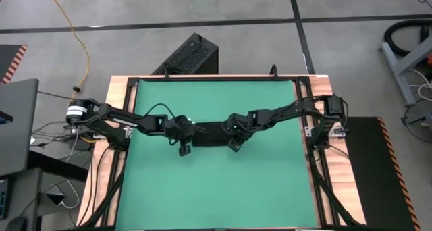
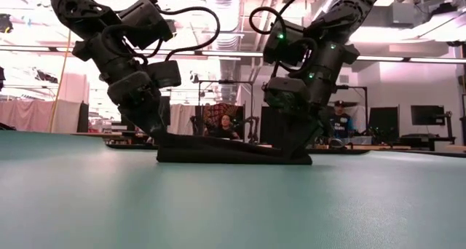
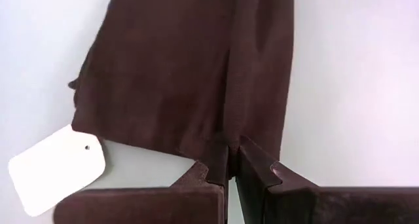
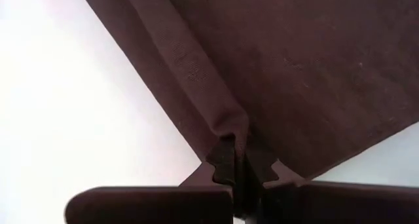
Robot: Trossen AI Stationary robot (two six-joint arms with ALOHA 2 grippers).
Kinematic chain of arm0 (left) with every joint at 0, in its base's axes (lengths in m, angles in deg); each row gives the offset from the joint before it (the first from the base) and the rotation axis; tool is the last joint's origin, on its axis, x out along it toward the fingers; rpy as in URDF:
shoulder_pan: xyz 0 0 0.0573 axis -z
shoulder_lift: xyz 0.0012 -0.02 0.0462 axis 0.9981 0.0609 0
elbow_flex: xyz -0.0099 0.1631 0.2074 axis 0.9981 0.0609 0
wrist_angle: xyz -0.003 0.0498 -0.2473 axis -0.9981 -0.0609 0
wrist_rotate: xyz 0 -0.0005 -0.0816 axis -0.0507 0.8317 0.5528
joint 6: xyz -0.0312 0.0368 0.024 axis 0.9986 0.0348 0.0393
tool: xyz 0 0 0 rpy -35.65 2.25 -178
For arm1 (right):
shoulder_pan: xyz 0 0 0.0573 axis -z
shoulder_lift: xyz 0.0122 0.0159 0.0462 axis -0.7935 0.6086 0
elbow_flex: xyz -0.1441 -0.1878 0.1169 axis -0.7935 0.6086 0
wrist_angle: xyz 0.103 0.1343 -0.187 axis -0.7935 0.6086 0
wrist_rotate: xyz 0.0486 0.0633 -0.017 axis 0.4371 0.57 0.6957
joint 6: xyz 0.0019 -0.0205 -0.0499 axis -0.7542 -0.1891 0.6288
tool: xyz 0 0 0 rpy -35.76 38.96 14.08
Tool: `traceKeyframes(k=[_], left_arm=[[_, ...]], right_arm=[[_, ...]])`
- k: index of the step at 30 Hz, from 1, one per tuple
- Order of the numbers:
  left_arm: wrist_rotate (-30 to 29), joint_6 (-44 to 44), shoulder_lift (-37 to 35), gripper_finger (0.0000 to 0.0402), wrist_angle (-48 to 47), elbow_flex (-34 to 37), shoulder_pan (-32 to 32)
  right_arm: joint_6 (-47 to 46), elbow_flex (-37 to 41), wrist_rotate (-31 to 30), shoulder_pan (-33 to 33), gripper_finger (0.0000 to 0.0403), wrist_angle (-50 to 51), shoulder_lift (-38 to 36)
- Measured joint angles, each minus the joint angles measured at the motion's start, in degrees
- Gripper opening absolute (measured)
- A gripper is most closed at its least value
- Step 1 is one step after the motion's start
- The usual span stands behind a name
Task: Roll towel
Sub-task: Roll the black towel
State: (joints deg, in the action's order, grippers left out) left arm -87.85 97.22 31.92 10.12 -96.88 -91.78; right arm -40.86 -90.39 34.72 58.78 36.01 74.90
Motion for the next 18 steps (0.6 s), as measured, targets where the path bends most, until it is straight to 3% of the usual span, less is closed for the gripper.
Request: traceKeyframes(k=[5,9,13,18], left_arm=[[1.28,-1.99,3.20,0.0005,2.34,0.04,0.51],[2.00,-3.85,4.20,0.0040,1.49,-0.66,1.21],[0.40,-4.25,-0.40,0.0083,-7.48,-2.85,1.23],[-7.75,-4.18,-9.01,0.0109,-12.85,-2.06,2.76]], right_arm=[[0.13,0.04,-1.61,-0.28,0.0017,0.06,0.02],[0.13,0.07,-2.13,-0.46,0.0017,0.13,0.07],[0.15,0.09,-2.78,-0.74,0.0017,0.09,0.07],[0.15,0.11,-2.92,-1.00,0.0017,0.02,0.11]])
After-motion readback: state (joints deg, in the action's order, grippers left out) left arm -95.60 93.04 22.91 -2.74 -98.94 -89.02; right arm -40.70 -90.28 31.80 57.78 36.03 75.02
